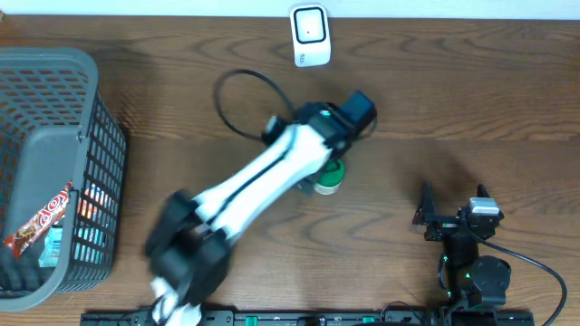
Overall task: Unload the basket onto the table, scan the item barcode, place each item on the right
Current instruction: 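Lift the bottle out and place it upright on the table center, then return the left gripper to the basket and grasp the orange snack pack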
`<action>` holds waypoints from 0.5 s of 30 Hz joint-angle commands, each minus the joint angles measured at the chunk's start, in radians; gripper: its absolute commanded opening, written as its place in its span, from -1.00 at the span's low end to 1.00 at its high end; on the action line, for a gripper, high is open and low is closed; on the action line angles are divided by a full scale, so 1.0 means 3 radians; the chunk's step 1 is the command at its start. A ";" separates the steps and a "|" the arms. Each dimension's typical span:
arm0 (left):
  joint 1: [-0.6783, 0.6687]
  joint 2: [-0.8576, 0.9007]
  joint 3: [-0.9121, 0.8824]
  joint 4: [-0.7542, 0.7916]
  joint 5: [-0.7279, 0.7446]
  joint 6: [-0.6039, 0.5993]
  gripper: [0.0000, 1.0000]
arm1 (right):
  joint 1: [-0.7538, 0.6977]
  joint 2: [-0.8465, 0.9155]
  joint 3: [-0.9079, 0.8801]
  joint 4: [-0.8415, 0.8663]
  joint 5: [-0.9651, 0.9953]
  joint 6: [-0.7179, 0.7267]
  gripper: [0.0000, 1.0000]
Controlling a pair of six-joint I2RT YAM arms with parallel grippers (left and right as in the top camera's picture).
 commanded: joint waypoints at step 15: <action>0.4356 -0.2323 0.0375 -0.0722 0.0102 0.3132 1.00 | -0.0022 -0.0018 -0.0003 -0.0015 -0.0025 0.0045 0.98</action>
